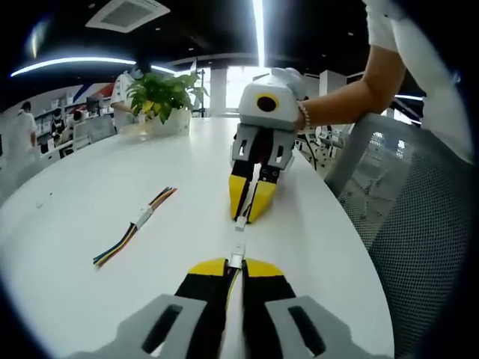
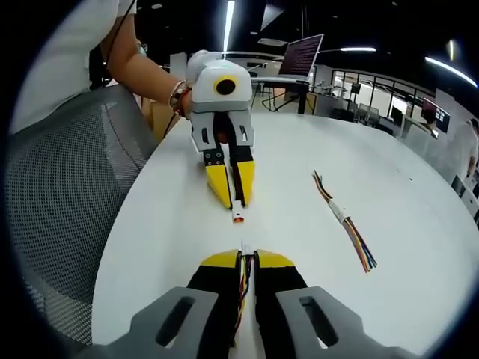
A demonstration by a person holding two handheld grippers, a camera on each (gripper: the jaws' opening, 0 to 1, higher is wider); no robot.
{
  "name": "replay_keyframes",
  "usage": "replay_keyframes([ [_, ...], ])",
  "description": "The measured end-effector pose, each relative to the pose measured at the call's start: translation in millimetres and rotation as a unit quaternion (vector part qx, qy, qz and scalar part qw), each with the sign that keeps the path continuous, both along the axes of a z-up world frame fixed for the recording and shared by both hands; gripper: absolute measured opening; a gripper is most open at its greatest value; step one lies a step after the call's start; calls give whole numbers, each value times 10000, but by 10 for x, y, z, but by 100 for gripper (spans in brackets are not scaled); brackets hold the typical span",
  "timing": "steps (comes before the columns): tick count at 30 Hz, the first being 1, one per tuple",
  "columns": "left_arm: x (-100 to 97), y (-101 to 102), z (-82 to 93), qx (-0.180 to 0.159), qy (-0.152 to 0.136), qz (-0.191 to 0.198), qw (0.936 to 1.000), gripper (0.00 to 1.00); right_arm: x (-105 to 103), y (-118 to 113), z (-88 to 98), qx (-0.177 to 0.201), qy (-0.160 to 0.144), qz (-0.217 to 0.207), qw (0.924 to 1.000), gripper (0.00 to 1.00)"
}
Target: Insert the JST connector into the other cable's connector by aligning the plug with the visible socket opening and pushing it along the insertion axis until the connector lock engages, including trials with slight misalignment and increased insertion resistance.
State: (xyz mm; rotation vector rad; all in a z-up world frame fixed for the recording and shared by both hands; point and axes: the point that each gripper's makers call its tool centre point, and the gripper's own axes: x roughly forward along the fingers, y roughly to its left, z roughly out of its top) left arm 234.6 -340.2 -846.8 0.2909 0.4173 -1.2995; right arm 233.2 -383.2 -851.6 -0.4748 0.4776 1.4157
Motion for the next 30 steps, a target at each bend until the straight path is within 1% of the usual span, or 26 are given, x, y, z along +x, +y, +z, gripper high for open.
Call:
replay_keyframes([
  [3, 2, -2, -1, 9, 6, -2, 10000, 1, 4, 4, 2, 17, 23, -21, 10000, 3],
  [5, 3, 0, -1, 5, 72, 27, 10000, 1, 6, 4, 2, 33, 59, -46, 10000, 3],
  [7, 3, -4, -2, 63, 19, -3, 10000, 1, 7, 7, 3, 32, 63, -59, 10000, 3],
  [9, 3, -3, -3, 99, 20, -14, 9999, 1, 10, 11, 3, 11, 85, -75, 9999, 3],
  [16, 0, 6, -1, 212, -26, -62, 9998, 1, 18, 11, -2, -144, 13, -29, 9999, 3],
  [18, 2, 13, -4, 263, -44, -64, 9996, 1, 11, 11, -4, -157, 60, -50, 9998, 3],
  [20, 3, 16, -3, 301, -63, -76, 9995, 1, 13, 7, -3, -196, 41, -47, 9998, 3],
  [26, 11, 12, 23, 403, -141, -123, 9990, 1, 35, 18, 86, -185, -15, -51, 9998, 3],
  [30, 30, 2, 63, 402, -168, -128, 9990, 1, 47, 35, 133, -219, -75, -10, 9997, 3],
])
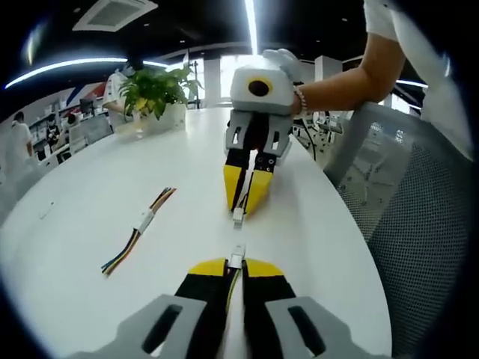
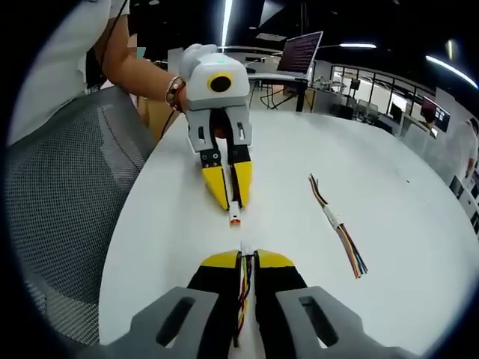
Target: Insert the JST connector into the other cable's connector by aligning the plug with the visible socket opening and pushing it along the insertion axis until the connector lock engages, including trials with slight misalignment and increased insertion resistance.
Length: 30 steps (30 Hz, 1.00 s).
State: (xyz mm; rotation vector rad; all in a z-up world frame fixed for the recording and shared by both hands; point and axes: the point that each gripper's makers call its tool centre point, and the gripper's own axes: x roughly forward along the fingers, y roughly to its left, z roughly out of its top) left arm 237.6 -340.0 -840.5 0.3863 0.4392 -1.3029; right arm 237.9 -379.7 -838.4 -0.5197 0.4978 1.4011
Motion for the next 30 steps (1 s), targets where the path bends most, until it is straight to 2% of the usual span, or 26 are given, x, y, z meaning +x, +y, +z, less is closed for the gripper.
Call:
replay_keyframes([
  [13, 60, -7, 115, 16, -179, 50, 9998, 1, 22, 81, 47, -89, -144, 78, 9998, 3],
  [30, 52, -5, 111, 85, -255, 38, 9996, 1, 3, 125, 57, -83, -178, 88, 9998, 3],
])
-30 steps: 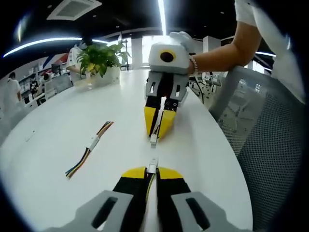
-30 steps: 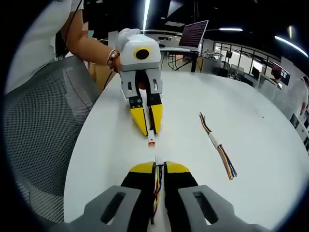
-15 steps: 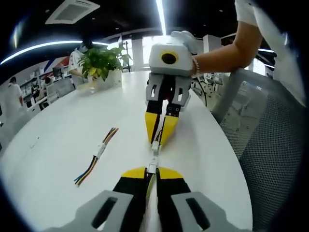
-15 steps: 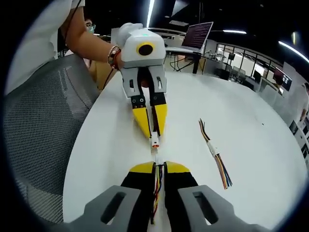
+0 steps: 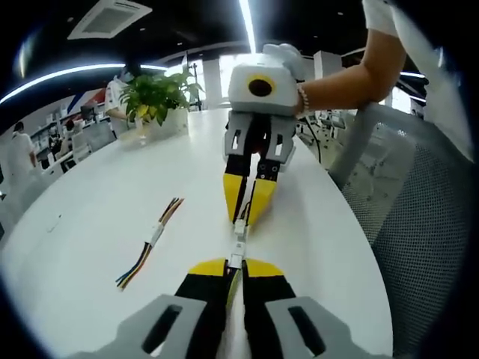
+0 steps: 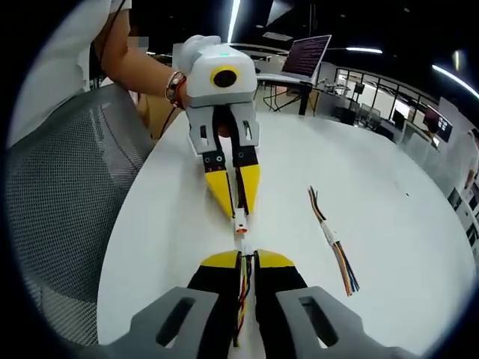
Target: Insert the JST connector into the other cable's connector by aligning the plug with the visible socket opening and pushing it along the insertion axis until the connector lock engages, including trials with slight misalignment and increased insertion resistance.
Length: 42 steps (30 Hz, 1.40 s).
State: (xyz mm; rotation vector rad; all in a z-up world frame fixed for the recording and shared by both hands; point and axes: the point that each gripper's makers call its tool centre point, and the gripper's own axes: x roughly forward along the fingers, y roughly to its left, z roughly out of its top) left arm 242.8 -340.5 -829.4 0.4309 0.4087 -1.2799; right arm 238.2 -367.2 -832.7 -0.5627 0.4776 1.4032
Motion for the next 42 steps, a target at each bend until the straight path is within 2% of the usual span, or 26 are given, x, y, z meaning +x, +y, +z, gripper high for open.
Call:
replay_keyframes([
  [26, 32, -54, 26, -36, -30, 35, 10000, 1, 10, 42, -7, 42, 0, -36, 10000, 3],
  [42, 47, -58, -7, 53, -43, 43, 10000, 1, 17, 55, 3, 18, -22, -9, 10000, 3],
])
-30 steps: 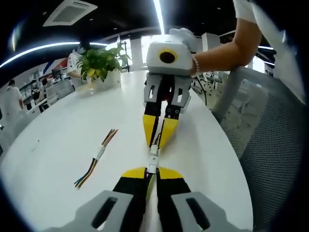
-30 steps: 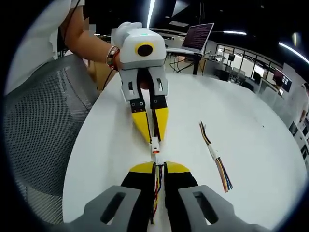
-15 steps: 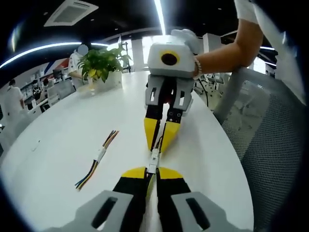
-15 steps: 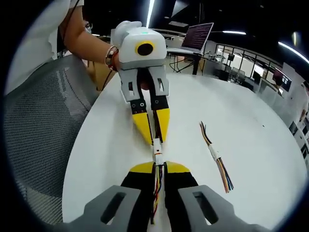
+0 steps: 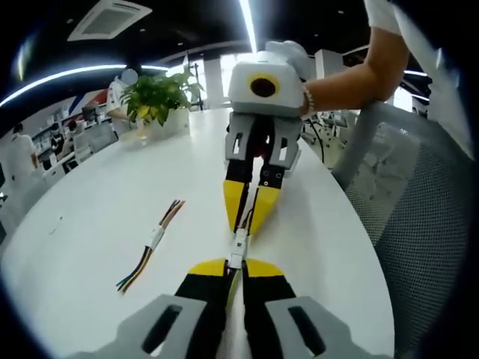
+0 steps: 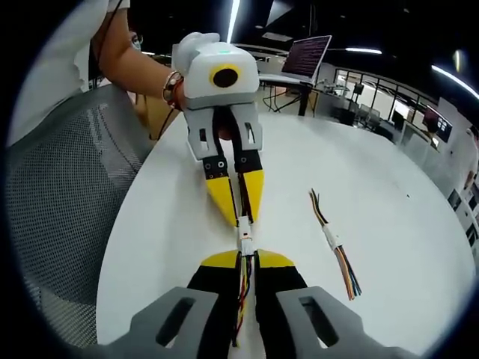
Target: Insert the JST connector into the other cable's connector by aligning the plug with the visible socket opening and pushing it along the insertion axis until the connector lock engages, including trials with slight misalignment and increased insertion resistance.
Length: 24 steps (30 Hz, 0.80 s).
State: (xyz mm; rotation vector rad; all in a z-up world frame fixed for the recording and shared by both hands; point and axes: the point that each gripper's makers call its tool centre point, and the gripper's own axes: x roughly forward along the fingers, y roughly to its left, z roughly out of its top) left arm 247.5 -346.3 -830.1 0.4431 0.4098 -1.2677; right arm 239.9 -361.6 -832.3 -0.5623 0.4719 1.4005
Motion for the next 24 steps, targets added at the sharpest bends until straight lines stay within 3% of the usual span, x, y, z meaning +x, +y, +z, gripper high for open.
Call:
replay_keyframes([
  [11, -12, -37, 15, 28, -57, -66, 10000, 1, -17, 31, -13, -89, -52, 105, 9999, 3],
  [21, -55, -60, 27, -56, 75, -97, 9999, 0, -14, 81, 11, 9, -13, 63, 10000, 3],
  [24, -62, -52, -14, 91, -10, -103, 9999, 0, -29, 80, -43, -122, 9, 122, 9999, 3],
])
